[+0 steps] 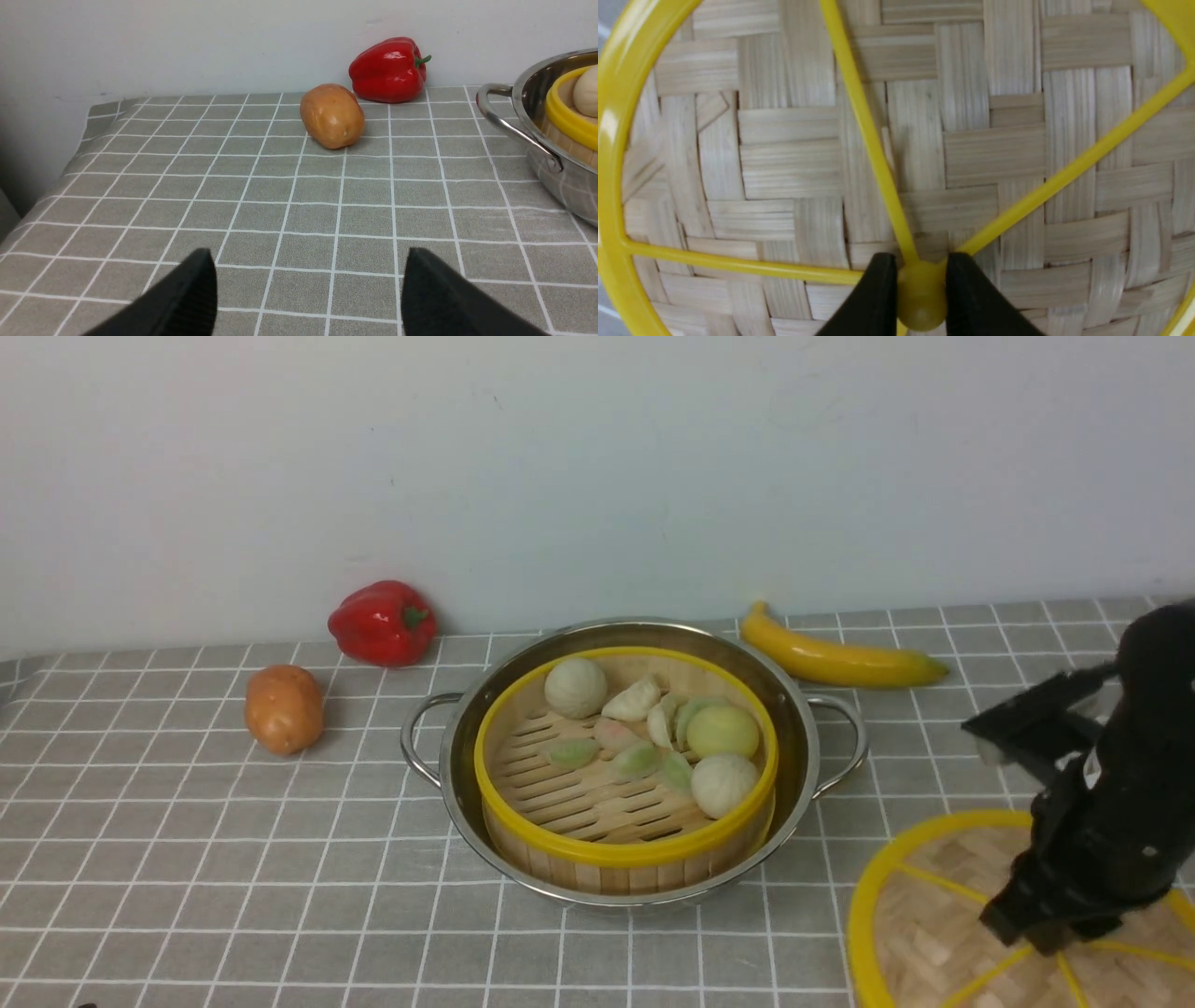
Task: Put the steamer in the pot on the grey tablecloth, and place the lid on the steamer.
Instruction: 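Place the bamboo steamer lid onto the steamer basket in the pot with the right gripper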
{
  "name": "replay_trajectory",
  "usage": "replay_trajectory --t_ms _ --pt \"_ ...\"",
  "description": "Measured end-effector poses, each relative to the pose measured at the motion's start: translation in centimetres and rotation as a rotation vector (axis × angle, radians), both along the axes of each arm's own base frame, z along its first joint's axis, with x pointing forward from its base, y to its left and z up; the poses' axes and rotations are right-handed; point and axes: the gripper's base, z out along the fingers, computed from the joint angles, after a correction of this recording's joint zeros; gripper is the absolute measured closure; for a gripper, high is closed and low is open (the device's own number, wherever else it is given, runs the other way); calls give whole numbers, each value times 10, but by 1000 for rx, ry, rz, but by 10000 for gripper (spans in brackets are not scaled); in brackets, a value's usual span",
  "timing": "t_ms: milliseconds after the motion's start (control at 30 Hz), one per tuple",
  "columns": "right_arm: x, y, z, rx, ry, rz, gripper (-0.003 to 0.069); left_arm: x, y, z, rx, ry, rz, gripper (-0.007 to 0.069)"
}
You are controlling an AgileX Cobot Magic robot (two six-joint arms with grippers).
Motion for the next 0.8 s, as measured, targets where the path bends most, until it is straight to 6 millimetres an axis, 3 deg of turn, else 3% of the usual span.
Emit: replay_trajectory --t_ms 33,67,100,133,200,233,300,433,467,500,567,700,800 --pt "0 0 3 8 -8 -3 512 0 0 0 0 0 0 132" --pt "4 2 25 33 -88 4 512 0 0 0 0 0 0 132" --pt "3 1 28 36 -97 4 512 0 0 0 0 0 0 132" --pt "8 5 53 80 -177 34 512 0 0 0 0 0 0 132" --pt "12 11 77 136 -252 78 512 0 0 0 0 0 0 132" --pt "13 11 79 137 -261 85 512 0 0 0 0 0 0 132" --pt "21 23 109 222 -363 158 512 0 0 0 0 0 0 132" --pt "32 50 137 306 -452 290 512 0 0 0 0 0 0 132" --pt "33 52 137 310 -453 298 512 0 0 0 0 0 0 132" --pt "39 68 139 314 -465 373 512 0 0 0 0 0 0 132" --pt "45 82 137 315 -468 425 512 0 0 0 0 0 0 132" --pt "66 112 116 310 -430 486 512 0 0 0 0 0 0 132" --pt "79 124 98 298 -405 508 512 0 0 0 0 0 0 132"
